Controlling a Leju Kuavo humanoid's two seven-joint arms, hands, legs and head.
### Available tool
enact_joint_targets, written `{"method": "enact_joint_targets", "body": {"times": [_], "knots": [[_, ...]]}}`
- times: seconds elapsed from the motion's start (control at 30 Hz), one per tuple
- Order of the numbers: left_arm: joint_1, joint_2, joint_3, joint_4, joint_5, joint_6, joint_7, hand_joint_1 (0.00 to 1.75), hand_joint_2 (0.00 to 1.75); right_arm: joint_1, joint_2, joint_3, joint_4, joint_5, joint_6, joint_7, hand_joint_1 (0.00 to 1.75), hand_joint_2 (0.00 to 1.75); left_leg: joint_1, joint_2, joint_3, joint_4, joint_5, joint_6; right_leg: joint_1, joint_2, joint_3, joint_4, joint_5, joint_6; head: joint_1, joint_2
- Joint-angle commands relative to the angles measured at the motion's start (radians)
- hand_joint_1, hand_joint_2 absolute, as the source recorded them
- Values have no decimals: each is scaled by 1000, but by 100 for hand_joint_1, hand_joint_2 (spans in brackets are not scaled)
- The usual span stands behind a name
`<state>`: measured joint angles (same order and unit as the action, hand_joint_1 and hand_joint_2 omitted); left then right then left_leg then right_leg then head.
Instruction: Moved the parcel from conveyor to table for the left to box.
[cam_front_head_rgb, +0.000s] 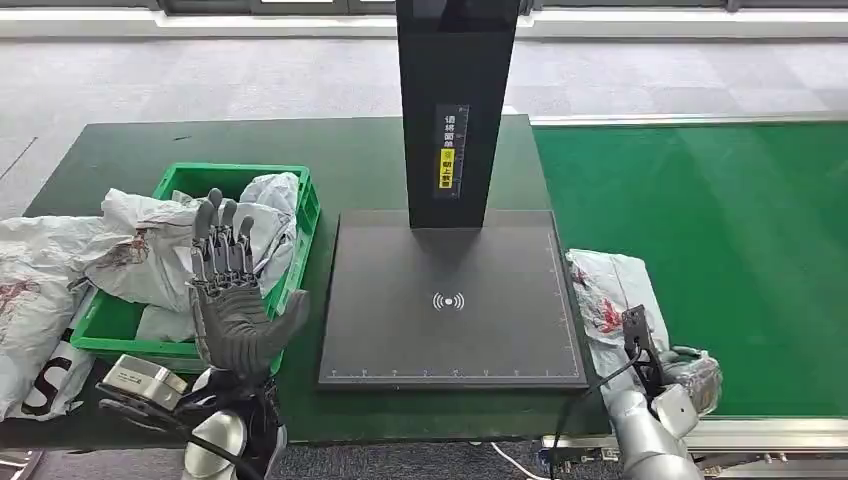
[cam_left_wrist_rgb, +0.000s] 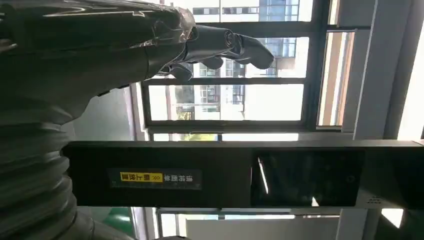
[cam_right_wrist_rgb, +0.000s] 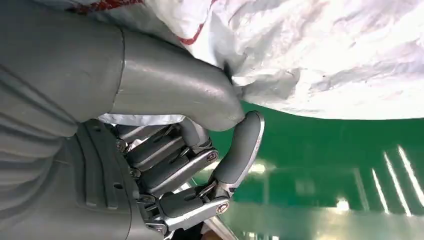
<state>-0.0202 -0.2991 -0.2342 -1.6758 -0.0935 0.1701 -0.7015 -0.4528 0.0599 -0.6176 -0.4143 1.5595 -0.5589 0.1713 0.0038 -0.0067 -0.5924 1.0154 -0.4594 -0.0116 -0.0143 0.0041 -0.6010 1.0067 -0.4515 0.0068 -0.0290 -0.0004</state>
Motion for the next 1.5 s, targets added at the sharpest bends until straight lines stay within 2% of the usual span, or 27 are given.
{"method": "enact_joint_targets", "body": {"times": [0.03,1.27,1.3,1.33,1.4,1.5], "knots": [[19,15,-36,35,2,8,3,0,175,-16,10,-37,6,0,-2,-2,175,175,0,1,3,-2,0,0,0,0,2,-2,0,0,0,0],[19,15,-36,35,2,8,3,0,175,-16,10,-37,6,0,-2,-2,175,175,0,1,2,-2,0,0,0,0,2,-1,0,0,0,0],[19,15,-36,35,2,8,3,0,175,-16,10,-37,6,0,-2,-2,0,175,0,1,4,-2,0,0,0,0,3,-3,0,-1,0,0],[14,18,-44,51,-4,15,3,0,175,-16,43,1,-37,-51,-107,-213,0,175,0,1,3,-2,0,0,0,0,3,-2,0,0,0,0],[8,16,-49,58,-5,22,3,0,175,-41,76,19,-47,-23,-102,-162,0,175,0,4,3,-2,0,0,0,4,1,-2,1,-1,0,0],[8,16,-49,58,-5,22,3,0,175,-41,76,19,-47,-23,-102,-162,0,175,0,4,2,-1,-1,0,0,3,0,-1,1,-1,0,0]]}}
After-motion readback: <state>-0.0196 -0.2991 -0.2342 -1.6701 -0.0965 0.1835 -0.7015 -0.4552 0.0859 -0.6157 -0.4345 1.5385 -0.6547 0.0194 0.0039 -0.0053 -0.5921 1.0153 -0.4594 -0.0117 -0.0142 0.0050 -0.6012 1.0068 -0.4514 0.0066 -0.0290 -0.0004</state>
